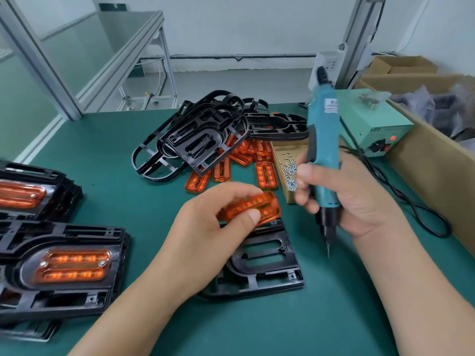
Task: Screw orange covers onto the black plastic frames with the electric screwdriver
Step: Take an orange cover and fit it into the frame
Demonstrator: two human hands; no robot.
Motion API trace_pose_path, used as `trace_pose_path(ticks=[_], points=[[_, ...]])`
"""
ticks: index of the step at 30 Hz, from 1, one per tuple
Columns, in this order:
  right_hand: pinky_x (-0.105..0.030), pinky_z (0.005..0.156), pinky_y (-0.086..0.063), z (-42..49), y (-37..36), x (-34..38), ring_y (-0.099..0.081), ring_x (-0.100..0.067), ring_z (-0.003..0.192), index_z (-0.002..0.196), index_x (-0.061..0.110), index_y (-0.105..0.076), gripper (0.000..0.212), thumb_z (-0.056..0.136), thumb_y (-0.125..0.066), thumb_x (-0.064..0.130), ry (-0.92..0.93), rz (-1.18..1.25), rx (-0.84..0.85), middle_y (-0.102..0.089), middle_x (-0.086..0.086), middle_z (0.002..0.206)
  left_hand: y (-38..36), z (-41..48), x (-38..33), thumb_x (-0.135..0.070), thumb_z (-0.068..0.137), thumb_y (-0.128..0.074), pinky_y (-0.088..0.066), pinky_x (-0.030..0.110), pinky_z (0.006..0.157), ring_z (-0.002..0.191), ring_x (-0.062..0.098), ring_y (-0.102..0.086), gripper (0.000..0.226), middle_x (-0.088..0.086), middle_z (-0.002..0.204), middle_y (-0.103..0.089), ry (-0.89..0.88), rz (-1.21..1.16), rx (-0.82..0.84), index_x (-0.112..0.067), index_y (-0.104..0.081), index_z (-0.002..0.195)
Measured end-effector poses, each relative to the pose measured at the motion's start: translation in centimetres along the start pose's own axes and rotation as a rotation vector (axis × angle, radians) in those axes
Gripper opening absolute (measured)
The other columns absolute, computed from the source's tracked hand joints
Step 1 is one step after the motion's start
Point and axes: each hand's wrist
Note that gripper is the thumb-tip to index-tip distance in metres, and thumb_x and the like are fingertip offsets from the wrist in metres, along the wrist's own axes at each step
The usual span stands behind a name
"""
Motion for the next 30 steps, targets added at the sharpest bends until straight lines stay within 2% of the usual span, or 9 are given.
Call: trace_pose_path(ticks=[3, 4, 8, 15, 20, 22, 25, 27, 30], points=[[-0.025, 0.041, -0.048, -0.3, -0.9, -0.2, -0.069, -0.023, 0.058, 0.086, 0.024, -0.076, 0.011, 0.081, -0.081, 0.016, -0.025, -0.076, 0.075, -0.071, -0.015, 0.080, -0.1, 0.4, -0.2, -0.024, 0.089, -0.072, -0.059, 0.054, 0.084, 0.086, 0.026, -0.070, 0.019, -0.001, 0.092, -0.076, 0.088, -0.262, -0.033, -0.030, -0.068, 0.106], [-0.026, 0.042, -0.048, -0.5, -1.3, -0.2, -0.070, -0.024, 0.059, 0.086, 0.024, -0.076, 0.010, 0.080, -0.083, 0.020, -0.029, -0.097, 0.098, -0.073, -0.017, 0.084, -0.2, 0.5, -0.3, -0.022, 0.090, -0.071, -0.059, 0.057, 0.087, 0.087, 0.031, -0.071, 0.020, 0.002, 0.092, -0.077, 0.097, -0.315, -0.025, -0.030, -0.067, 0.108], [-0.029, 0.046, -0.050, -0.9, -2.2, -0.3, -0.070, -0.030, 0.066, 0.102, 0.005, -0.068, 0.034, 0.081, -0.085, 0.025, -0.015, -0.265, 0.161, -0.073, -0.025, 0.084, -0.7, 0.6, -0.6, -0.010, 0.097, -0.068, -0.060, 0.026, 0.086, 0.095, 0.019, -0.078, 0.048, 0.002, 0.101, -0.080, 0.074, -0.478, 0.024, -0.044, -0.066, 0.131], [-0.030, 0.048, -0.051, -1.2, -2.4, 0.1, -0.071, -0.030, 0.067, 0.107, -0.007, -0.061, 0.045, 0.081, -0.085, 0.020, -0.025, -0.356, 0.177, -0.074, -0.018, 0.082, -1.1, 0.6, 0.4, -0.022, 0.089, -0.066, -0.064, 0.028, 0.070, 0.082, 0.022, -0.080, 0.017, 0.003, 0.093, -0.076, 0.205, -0.387, -0.129, -0.036, -0.073, 0.097], [-0.030, 0.047, -0.052, -1.3, -2.6, -0.1, -0.074, -0.029, 0.066, 0.103, 0.004, -0.063, 0.027, 0.083, -0.080, 0.012, -0.005, -0.436, 0.169, -0.075, -0.014, 0.080, -1.1, 0.6, 0.4, -0.019, 0.095, -0.062, -0.065, 0.030, 0.068, 0.084, 0.022, -0.080, 0.011, 0.003, 0.090, -0.080, 0.298, -0.397, -0.104, -0.027, -0.070, 0.095], [-0.032, 0.048, -0.052, -1.2, -2.4, -0.1, -0.073, -0.033, 0.065, 0.101, 0.003, -0.063, 0.025, 0.084, -0.077, 0.014, 0.017, -0.489, 0.126, -0.074, -0.016, 0.075, -0.7, 0.4, 0.3, -0.022, 0.098, -0.061, -0.064, 0.034, 0.065, 0.079, 0.015, -0.079, 0.007, 0.000, 0.087, -0.080, 0.293, -0.333, -0.053, -0.025, -0.068, 0.096], [-0.034, 0.050, -0.054, -0.9, -1.4, 0.2, -0.069, -0.029, 0.061, 0.100, 0.010, -0.063, 0.020, 0.088, -0.079, 0.011, 0.010, -0.597, 0.102, -0.073, -0.014, 0.073, 0.1, -0.1, 0.3, -0.052, 0.089, -0.060, -0.046, 0.026, 0.060, 0.061, -0.001, -0.059, 0.019, -0.013, 0.083, -0.069, 0.173, 0.101, -0.001, -0.034, -0.067, 0.091], [-0.033, 0.051, -0.055, -1.0, -0.9, 0.4, -0.068, -0.026, 0.059, 0.098, 0.017, -0.062, 0.023, 0.085, -0.081, 0.014, -0.013, -0.696, 0.137, -0.073, -0.013, 0.074, 0.9, -0.3, 0.1, -0.064, 0.086, -0.055, -0.041, 0.024, 0.063, 0.075, 0.001, -0.058, 0.029, -0.017, 0.098, -0.061, 0.097, 0.332, 0.085, -0.038, -0.068, 0.089], [-0.029, 0.053, -0.056, -1.2, -0.7, 0.4, -0.070, -0.022, 0.058, 0.101, 0.024, -0.061, 0.027, 0.080, -0.079, 0.025, -0.040, -0.885, 0.272, -0.074, -0.003, 0.073, 1.7, -0.6, -0.1, -0.069, 0.082, -0.056, -0.044, 0.025, 0.073, 0.094, 0.002, -0.058, 0.034, -0.022, 0.110, -0.056, 0.123, 0.343, 0.244, -0.039, -0.070, 0.091]])
Point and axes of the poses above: each hand's wrist, its own z-axis towards the middle knuckle, its own y-axis out of the back of the hand, x = y × z
